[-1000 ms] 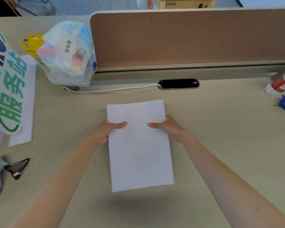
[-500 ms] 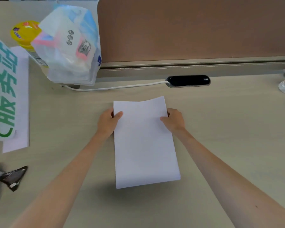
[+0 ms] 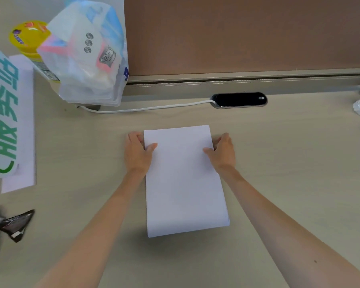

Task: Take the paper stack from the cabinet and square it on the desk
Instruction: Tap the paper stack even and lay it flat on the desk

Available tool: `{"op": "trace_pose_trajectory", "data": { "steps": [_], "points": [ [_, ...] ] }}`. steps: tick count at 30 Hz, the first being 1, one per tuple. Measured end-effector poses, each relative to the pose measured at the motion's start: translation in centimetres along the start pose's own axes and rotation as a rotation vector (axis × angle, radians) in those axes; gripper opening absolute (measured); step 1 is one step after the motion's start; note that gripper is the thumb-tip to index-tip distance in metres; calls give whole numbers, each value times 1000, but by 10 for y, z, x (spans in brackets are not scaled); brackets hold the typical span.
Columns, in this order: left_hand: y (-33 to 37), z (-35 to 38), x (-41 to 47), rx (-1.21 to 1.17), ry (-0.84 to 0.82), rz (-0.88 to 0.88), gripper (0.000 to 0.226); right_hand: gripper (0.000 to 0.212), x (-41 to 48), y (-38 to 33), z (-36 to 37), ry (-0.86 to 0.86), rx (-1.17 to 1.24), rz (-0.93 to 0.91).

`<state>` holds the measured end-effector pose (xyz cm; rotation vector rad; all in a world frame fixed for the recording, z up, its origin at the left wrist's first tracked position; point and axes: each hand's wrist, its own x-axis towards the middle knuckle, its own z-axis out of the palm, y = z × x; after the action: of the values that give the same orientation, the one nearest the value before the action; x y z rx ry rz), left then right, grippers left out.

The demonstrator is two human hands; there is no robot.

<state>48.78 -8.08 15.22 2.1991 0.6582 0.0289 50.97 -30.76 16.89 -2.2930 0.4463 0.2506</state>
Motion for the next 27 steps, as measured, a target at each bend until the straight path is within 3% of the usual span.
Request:
{"op": "trace_pose_trajectory", "data": {
  "steps": [10,16,27],
  "points": [
    [-14,-10,-83,-353,-4,-107,20,15,-55,46,-11,-29,136,64],
    [-30,-18,-132,-401,-21,-215,26,14,-96,70,-19,-68,142,86],
    [-41,-20,-173,-405,-18,-262,30,25,-129,75,-28,-133,141,59]
  ]
}}
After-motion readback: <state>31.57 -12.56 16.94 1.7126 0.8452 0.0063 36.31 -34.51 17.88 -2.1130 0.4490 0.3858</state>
